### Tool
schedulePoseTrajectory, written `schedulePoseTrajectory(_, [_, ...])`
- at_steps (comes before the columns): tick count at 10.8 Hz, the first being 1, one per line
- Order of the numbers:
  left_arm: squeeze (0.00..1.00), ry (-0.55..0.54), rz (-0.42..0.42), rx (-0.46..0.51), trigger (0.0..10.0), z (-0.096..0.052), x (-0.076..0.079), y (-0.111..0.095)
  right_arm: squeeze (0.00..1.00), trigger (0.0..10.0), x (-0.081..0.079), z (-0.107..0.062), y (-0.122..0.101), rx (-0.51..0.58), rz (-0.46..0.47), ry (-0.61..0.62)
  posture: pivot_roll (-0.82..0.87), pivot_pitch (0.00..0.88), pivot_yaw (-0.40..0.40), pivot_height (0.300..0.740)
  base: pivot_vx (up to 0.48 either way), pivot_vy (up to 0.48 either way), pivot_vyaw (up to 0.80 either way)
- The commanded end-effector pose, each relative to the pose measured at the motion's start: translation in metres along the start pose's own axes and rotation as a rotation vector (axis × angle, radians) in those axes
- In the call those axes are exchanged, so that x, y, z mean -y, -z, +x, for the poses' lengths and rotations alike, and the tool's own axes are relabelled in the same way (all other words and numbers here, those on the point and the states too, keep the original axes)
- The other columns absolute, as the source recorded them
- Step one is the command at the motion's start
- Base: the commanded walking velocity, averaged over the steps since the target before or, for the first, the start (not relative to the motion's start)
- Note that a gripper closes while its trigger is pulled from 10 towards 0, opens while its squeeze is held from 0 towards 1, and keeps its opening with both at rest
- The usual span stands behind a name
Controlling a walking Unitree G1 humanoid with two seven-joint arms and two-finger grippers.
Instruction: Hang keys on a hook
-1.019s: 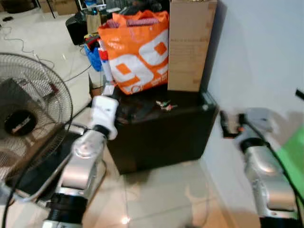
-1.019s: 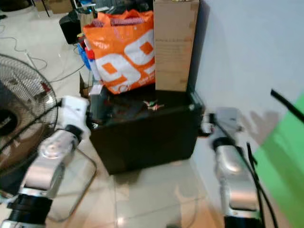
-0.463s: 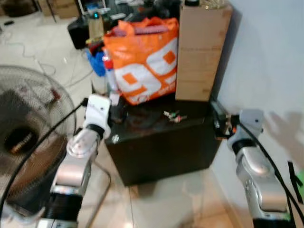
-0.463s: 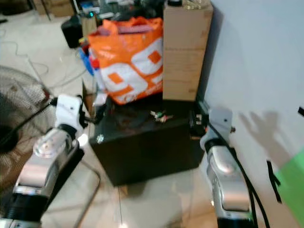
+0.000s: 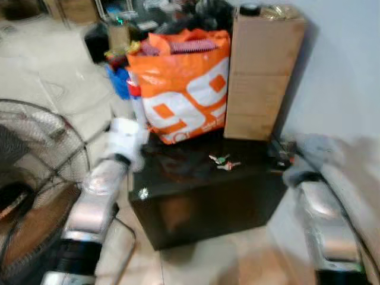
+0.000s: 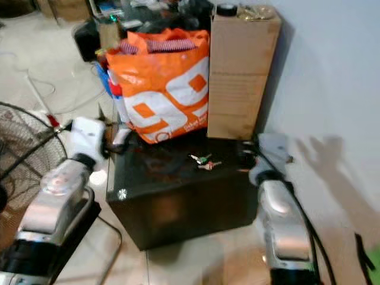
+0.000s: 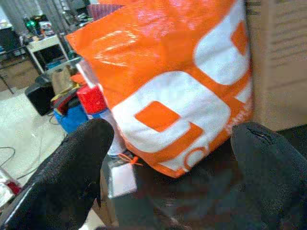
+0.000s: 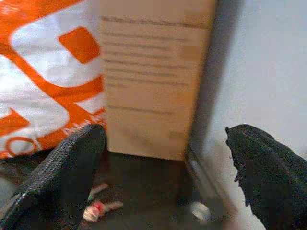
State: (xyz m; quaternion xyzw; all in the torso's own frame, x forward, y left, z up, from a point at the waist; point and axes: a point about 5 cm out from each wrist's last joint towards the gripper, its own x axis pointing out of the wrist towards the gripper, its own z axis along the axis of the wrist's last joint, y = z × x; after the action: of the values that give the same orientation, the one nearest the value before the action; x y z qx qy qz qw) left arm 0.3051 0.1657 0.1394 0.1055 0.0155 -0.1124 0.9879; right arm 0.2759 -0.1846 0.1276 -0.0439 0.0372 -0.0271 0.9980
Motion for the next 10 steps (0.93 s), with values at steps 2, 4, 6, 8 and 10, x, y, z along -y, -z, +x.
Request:
schedulePoseTrajectory(2, [0.00, -0.004, 0.005, 0.011, 10.0, -0.002, 0.004, -0.002, 1.00, 10.0, 0.008, 0.005, -0.001, -0.002, -0.035, 0.001, -0.10, 0.000, 0.051, 0.740, 0.396, 0.000, 0.00])
schedulePoseTrajectory(4, [0.00, -0.008, 0.007, 0.010, 10.0, -0.004, 0.004, -0.001, 1.00, 10.0, 0.007, 0.010, 0.000, -0.014, -0.088, -0.027, -0.09, 0.000, 0.040, 0.740, 0.394, 0.000, 0.28])
schedulePoseTrajectory(6, [0.00, -0.001, 0.009, 0.009, 10.0, -0.003, 0.008, -0.001, 1.00, 10.0, 0.013, 0.013, 0.004, -0.049, -0.147, -0.028, -0.09, 0.000, 0.032, 0.740, 0.377, 0.000, 0.40])
schedulePoseTrajectory(8, [0.00, 0.027, 0.035, -0.011, 10.0, -0.005, 0.012, 0.003, 1.00, 10.0, 0.019, 0.017, 0.016, -0.166, -0.269, -0.085, -0.10, 0.000, 0.025, 0.740, 0.309, 0.000, 0.00])
schedulePoseTrajectory(10, [0.00, 0.063, 0.050, -0.037, 10.0, -0.005, 0.014, 0.007, 0.00, 10.0, 0.024, 0.015, 0.031, -0.293, -0.333, -0.163, -0.10, 0.000, 0.023, 0.740, 0.000, 0.000, 0.00])
